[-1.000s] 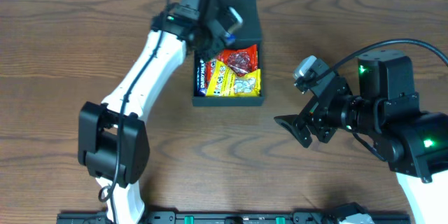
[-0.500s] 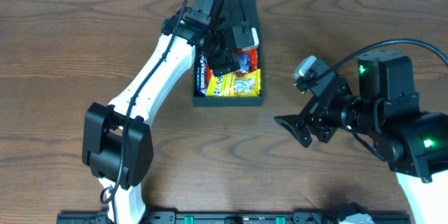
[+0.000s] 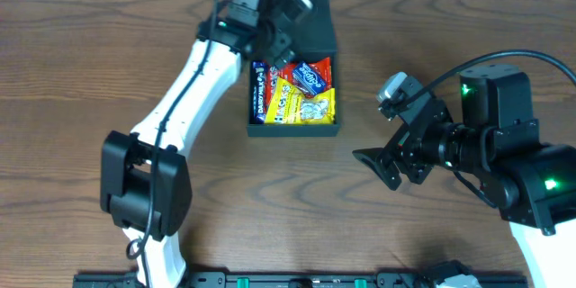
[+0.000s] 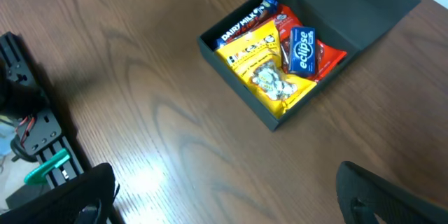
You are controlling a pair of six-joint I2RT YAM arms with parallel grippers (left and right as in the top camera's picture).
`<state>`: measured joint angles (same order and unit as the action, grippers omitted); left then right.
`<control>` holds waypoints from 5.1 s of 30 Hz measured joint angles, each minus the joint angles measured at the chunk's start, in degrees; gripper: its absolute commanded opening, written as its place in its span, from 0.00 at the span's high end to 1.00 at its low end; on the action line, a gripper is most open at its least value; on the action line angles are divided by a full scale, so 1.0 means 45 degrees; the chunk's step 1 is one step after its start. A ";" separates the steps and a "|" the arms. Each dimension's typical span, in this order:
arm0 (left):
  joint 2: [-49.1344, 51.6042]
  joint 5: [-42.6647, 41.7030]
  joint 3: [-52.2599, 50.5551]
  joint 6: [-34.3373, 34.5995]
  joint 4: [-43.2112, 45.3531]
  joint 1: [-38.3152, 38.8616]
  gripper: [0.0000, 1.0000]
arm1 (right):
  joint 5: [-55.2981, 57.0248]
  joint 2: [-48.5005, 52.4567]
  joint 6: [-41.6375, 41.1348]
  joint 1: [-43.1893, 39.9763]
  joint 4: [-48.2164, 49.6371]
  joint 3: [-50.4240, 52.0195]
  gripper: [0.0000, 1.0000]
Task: Pack container
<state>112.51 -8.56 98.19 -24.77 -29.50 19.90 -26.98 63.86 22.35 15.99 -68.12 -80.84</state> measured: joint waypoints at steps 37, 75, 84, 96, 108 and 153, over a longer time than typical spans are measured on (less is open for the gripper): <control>0.0010 -0.3439 0.0034 0.4736 -0.0121 -0.4240 0.94 | 0.4745 1.1137 -0.9525 -0.1020 1.0511 0.0005 0.99; 0.5343 -0.7611 0.0670 1.3148 0.3876 -0.4104 0.94 | -0.1928 1.6038 -1.3406 -0.1885 1.4542 -0.2909 0.99; 0.5343 -0.8072 0.0670 1.3182 0.3827 -0.3793 0.94 | -0.3016 1.6349 -1.3542 -0.1719 1.5873 -0.2914 0.98; 0.5362 -1.0200 0.0714 1.3027 0.4954 -0.4133 0.94 | -0.6373 1.6480 -1.2862 -0.2079 1.8112 -0.2914 0.99; 0.5056 -1.0870 0.0724 1.2065 0.4896 -0.3968 0.94 | -0.8383 1.6543 -1.3075 -0.2730 1.8302 -0.2914 0.98; 0.1569 -0.8777 0.0772 0.5440 -0.1710 -0.4677 0.94 | -0.9015 1.6412 -1.4722 -0.2934 1.7126 -0.2929 0.98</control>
<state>119.57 -48.05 101.67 -0.30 -37.19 -1.15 -67.55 137.71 -43.90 2.79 8.95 -94.02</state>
